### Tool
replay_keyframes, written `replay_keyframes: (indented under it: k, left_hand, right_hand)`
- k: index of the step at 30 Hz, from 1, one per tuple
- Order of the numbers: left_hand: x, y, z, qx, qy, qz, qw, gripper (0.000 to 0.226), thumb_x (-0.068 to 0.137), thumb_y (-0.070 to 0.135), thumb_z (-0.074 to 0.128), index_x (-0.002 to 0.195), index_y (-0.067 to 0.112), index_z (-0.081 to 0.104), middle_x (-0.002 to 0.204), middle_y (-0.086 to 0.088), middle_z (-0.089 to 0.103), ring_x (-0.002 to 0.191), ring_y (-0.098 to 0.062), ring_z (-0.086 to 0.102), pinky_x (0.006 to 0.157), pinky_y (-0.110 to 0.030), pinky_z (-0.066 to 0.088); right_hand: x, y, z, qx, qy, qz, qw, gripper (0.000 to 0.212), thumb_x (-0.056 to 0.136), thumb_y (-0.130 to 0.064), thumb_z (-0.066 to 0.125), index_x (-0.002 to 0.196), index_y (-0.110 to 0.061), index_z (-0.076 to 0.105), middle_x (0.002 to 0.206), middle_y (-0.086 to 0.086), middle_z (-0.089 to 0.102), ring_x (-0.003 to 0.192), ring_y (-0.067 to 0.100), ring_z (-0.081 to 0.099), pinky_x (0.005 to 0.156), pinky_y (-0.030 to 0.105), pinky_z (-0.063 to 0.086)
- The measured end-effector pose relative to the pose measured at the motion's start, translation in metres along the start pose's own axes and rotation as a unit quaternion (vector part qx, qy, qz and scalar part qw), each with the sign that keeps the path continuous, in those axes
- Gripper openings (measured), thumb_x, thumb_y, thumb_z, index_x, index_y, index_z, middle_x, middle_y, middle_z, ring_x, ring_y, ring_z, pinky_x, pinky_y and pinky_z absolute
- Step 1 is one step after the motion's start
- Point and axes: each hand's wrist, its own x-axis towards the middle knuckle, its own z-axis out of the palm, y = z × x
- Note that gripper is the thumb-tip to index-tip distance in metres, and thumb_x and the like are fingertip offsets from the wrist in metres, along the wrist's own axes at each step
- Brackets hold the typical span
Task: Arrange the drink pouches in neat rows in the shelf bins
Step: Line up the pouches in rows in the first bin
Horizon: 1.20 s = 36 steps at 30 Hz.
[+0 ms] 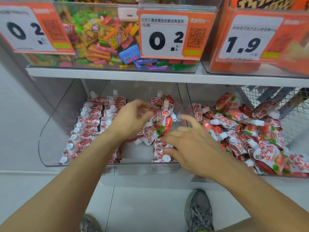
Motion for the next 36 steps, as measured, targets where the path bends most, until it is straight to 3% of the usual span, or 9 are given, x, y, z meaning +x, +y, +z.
replay_keyframes:
  k: [3, 6, 12, 17, 21, 24, 28, 31, 36]
  left_hand:
    - [0.024, 0.004, 0.01, 0.012, -0.095, 0.04, 0.995, 0.057, 0.087, 0.03, 0.069, 0.139, 0.021, 0.045, 0.135, 0.005, 0.055, 0.121, -0.011, 0.055, 0.101, -0.023, 0.044]
    - [0.04, 0.011, 0.016, -0.002, -0.162, 0.062, 0.985, 0.06, 0.082, 0.025, 0.076, 0.135, 0.023, 0.048, 0.12, 0.011, 0.057, 0.112, -0.007, 0.058, 0.084, 0.001, 0.039]
    - [0.034, 0.009, 0.011, 0.062, -0.116, 0.082, 0.988, 0.037, 0.066, 0.038, 0.086, 0.095, 0.021, 0.072, 0.083, 0.002, 0.066, 0.066, -0.008, 0.053, 0.063, -0.023, 0.045]
    - [0.004, 0.005, 0.008, 0.042, -0.112, 0.098, 0.988, 0.027, 0.063, 0.042, 0.086, 0.079, 0.023, 0.076, 0.076, 0.009, 0.069, 0.07, -0.005, 0.061, 0.064, -0.02, 0.048]
    - [-0.004, 0.003, 0.005, 0.055, -0.188, 0.08, 0.977, 0.028, 0.073, 0.039, 0.081, 0.098, 0.028, 0.077, 0.091, 0.012, 0.073, 0.08, -0.002, 0.066, 0.079, -0.027, 0.054]
    - [-0.004, -0.001, -0.007, 0.03, -0.241, 0.064, 0.968, 0.038, 0.078, 0.032, 0.079, 0.114, 0.027, 0.07, 0.11, 0.015, 0.07, 0.098, 0.003, 0.065, 0.093, -0.024, 0.052]
    - [-0.01, -0.015, -0.022, 0.205, -0.169, 0.064, 0.962, 0.054, 0.072, 0.038, 0.082, 0.121, 0.028, 0.061, 0.117, 0.012, 0.062, 0.106, -0.004, 0.056, 0.089, -0.016, 0.043]
    - [-0.013, -0.023, -0.02, 0.342, -0.197, 0.064, 0.916, 0.074, 0.068, 0.044, 0.082, 0.131, 0.026, 0.05, 0.12, 0.003, 0.051, 0.112, -0.018, 0.048, 0.095, -0.03, 0.042]
    - [-0.007, -0.027, -0.006, 0.425, -0.171, 0.096, 0.884, 0.078, 0.066, 0.041, 0.082, 0.131, 0.02, 0.043, 0.116, -0.002, 0.043, 0.102, -0.021, 0.048, 0.087, -0.034, 0.045]
  right_hand:
    - [-0.001, 0.0, -0.003, 0.048, 0.008, -0.004, 0.999, 0.053, 0.099, -0.06, 0.024, 0.109, -0.034, 0.069, 0.098, -0.019, 0.07, 0.095, 0.005, 0.062, 0.122, 0.037, 0.009]
    - [-0.005, 0.004, -0.007, 0.103, 0.006, -0.016, 0.995, 0.062, 0.093, -0.075, 0.025, 0.117, -0.034, 0.066, 0.106, -0.02, 0.068, 0.102, 0.002, 0.059, 0.123, 0.036, 0.007]
    - [-0.005, 0.01, 0.0, 0.162, 0.066, -0.032, 0.984, 0.047, 0.095, -0.066, 0.044, 0.11, -0.029, 0.069, 0.108, -0.019, 0.067, 0.103, 0.003, 0.059, 0.12, 0.039, 0.022]
    - [0.002, 0.022, -0.004, 0.199, 0.183, 0.046, 0.962, 0.03, 0.092, -0.039, 0.064, 0.116, -0.022, 0.065, 0.11, -0.008, 0.065, 0.107, 0.013, 0.057, 0.097, 0.037, 0.047]
    - [0.018, 0.022, -0.011, 0.125, 0.052, 0.077, 0.988, 0.06, 0.086, -0.063, 0.053, 0.135, -0.029, 0.055, 0.132, -0.007, 0.059, 0.134, 0.014, 0.042, 0.117, 0.037, 0.023]
    - [0.03, 0.019, -0.02, 0.113, -0.019, 0.083, 0.99, 0.052, 0.089, -0.061, 0.057, 0.137, -0.041, 0.053, 0.129, -0.012, 0.059, 0.137, 0.009, 0.036, 0.122, 0.045, 0.004]
    - [0.042, 0.019, -0.023, 0.104, -0.044, 0.092, 0.989, 0.03, 0.092, -0.057, 0.055, 0.112, -0.04, 0.069, 0.095, -0.019, 0.059, 0.118, 0.005, 0.049, 0.121, 0.052, 0.001]
    - [0.041, 0.022, -0.021, 0.126, -0.05, 0.096, 0.986, 0.023, 0.092, -0.054, 0.059, 0.107, -0.041, 0.071, 0.1, -0.023, 0.067, 0.113, -0.001, 0.048, 0.121, 0.05, -0.001]
    - [0.037, 0.022, -0.019, 0.14, -0.047, 0.099, 0.984, 0.023, 0.091, -0.053, 0.06, 0.107, -0.042, 0.071, 0.094, -0.024, 0.063, 0.108, -0.005, 0.043, 0.122, 0.049, -0.002]
